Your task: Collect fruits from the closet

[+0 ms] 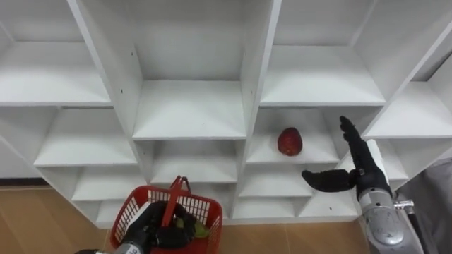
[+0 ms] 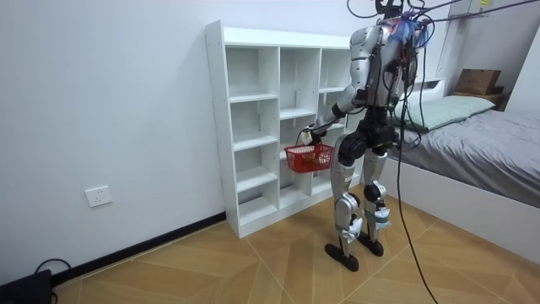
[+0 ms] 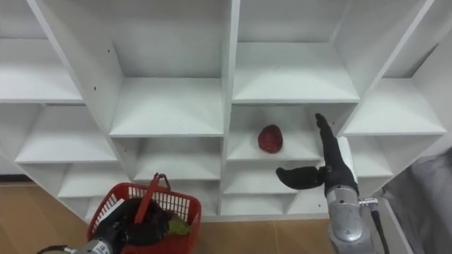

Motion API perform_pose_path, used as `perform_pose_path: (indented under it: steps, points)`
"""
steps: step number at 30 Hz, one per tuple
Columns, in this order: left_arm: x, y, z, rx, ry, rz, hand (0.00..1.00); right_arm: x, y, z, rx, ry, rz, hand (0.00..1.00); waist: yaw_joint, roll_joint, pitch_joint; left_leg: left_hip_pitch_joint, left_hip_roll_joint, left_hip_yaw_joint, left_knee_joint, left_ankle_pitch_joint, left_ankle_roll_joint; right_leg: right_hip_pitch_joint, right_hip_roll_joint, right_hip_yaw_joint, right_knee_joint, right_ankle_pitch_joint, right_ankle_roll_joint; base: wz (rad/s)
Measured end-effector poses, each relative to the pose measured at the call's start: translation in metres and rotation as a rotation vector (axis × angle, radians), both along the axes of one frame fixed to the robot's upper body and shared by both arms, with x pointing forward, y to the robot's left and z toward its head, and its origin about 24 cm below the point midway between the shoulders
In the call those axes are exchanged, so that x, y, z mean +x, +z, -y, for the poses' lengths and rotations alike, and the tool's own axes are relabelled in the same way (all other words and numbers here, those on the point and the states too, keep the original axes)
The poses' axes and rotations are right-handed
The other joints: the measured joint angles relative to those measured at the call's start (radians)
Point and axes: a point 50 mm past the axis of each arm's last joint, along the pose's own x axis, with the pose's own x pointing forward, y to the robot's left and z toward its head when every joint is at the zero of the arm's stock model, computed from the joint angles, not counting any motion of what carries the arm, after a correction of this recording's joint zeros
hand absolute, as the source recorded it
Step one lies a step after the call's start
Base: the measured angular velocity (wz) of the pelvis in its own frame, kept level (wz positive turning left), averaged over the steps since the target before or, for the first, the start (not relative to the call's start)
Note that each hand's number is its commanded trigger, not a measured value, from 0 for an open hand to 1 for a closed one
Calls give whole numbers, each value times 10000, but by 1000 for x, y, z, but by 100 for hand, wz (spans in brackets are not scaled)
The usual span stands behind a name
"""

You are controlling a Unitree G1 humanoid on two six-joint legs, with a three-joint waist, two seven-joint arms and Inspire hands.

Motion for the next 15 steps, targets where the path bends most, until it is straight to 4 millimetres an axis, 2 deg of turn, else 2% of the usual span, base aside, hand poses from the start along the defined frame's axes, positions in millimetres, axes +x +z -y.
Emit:
perform_pose_path:
  steps: [6, 8, 12, 15]
  points:
    - [3, -1, -3, 92, -116, -85, 100, 30, 14, 17, -403, -499, 257, 0, 280, -41, 24, -619, 4, -39, 212, 6, 3, -523, -47, -141, 265, -3, -2, 4]
    - [7, 1, -4, 178, -377, -23, 100, 40, 18, 23, -503, -768, 223, 0, 473, -76, 52, -882, 9, -72, 303, 6, 3, -748, -54, -182, 271, 0, -8, 2]
    - [13, 3, -2, 217, -467, 87, 100, 49, 19, 22, -476, -784, 29, 0, 623, -94, 64, -1418, 15, -192, 533, 6, 3, -1186, -73, -296, 424, 9, -22, 10]
    - [20, 5, 0, 219, -558, 140, 100, 55, 18, 24, -562, -881, -286, 0, 722, -119, 102, -1842, 5, -285, 678, 30, 27, -1562, -106, -381, 547, 16, -33, 9]
